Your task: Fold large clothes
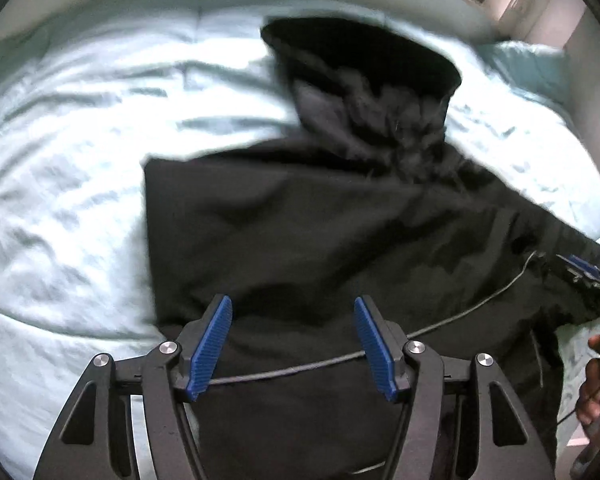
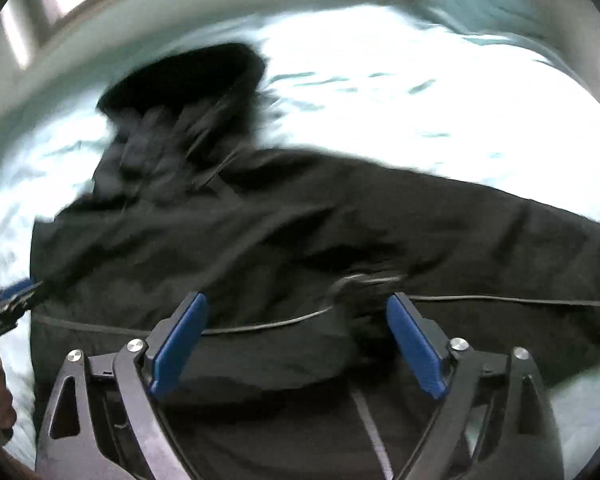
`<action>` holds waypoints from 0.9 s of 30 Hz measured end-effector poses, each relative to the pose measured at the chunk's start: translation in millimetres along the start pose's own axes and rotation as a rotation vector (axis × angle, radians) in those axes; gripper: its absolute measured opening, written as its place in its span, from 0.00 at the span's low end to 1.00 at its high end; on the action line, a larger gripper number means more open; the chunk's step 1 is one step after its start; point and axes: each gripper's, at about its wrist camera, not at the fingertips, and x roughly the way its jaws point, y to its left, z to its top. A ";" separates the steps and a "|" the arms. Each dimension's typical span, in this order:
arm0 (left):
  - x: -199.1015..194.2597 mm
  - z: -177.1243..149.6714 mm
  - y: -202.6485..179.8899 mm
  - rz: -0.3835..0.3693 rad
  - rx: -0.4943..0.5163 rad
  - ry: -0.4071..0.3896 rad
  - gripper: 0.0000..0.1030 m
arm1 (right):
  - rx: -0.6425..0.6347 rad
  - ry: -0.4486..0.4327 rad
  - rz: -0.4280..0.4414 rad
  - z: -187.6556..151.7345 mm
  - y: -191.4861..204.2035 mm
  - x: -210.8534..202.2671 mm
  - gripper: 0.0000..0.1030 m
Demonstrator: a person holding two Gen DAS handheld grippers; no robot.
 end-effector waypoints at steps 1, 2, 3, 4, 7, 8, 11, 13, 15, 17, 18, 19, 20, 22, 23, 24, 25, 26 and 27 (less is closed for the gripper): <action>11.2 -4.5 -1.6 0.009 0.005 0.028 0.63 | -0.015 0.022 0.000 -1.9 4.3 10.1 0.71; 18.6 -8.0 -7.3 0.030 0.012 0.044 0.63 | -0.019 0.055 0.009 -5.2 9.2 23.9 0.69; 27.4 -11.9 -7.3 0.059 0.024 0.059 0.63 | -0.014 0.089 0.022 -11.9 10.2 36.2 0.69; 34.7 -16.0 -10.0 0.079 0.035 0.071 0.63 | 0.000 0.146 0.028 -21.0 6.7 57.6 0.67; 40.5 -18.1 -11.8 0.088 0.043 0.077 0.63 | 0.030 0.178 0.064 -31.9 -0.4 81.1 0.67; 39.1 -16.7 -13.0 0.092 0.045 0.084 0.63 | 0.030 0.187 0.059 -30.5 -0.1 79.5 0.67; 16.8 -14.7 -16.5 0.074 0.051 0.070 0.63 | 0.035 0.216 0.040 -24.6 1.3 65.1 0.67; -9.0 -20.4 -18.3 0.040 0.039 0.050 0.63 | 0.061 0.204 0.057 -23.5 1.8 44.3 0.67; -36.5 -31.9 -18.2 0.017 0.044 0.034 0.63 | 0.086 0.171 0.078 -30.6 -1.3 11.1 0.67; -64.6 -48.4 -19.0 0.003 0.056 0.015 0.63 | 0.101 0.154 0.060 -42.5 -5.0 -16.5 0.68; -76.3 -55.2 -19.8 -0.008 0.064 0.005 0.63 | 0.113 0.145 0.050 -51.1 -8.2 -32.0 0.68; -88.7 -62.5 -21.6 -0.018 0.077 -0.002 0.63 | 0.125 0.137 0.045 -59.2 -12.0 -44.5 0.68; -99.6 -69.5 -24.1 -0.018 0.087 -0.010 0.63 | 0.142 0.130 0.034 -66.0 -16.2 -56.9 0.68; -117.0 -73.8 -29.9 -0.022 0.102 -0.028 0.63 | 0.183 0.121 0.004 -82.4 -31.8 -84.6 0.68; -130.2 -80.0 -33.9 -0.039 0.113 -0.045 0.63 | 0.206 0.115 -0.005 -89.0 -39.0 -95.8 0.68; -137.7 -84.2 -37.5 -0.046 0.120 -0.057 0.64 | 0.234 0.106 -0.011 -96.2 -48.5 -108.0 0.68; -147.3 -88.4 -43.5 -0.049 0.128 -0.072 0.64 | 0.255 0.098 -0.013 -101.9 -59.1 -120.5 0.68; -154.2 -93.7 -43.6 -0.047 0.130 -0.081 0.64 | 0.273 0.088 -0.012 -107.2 -70.1 -129.9 0.68; -160.8 -97.3 -50.4 -0.041 0.125 -0.090 0.64 | 0.283 0.080 -0.012 -110.8 -78.2 -135.6 0.68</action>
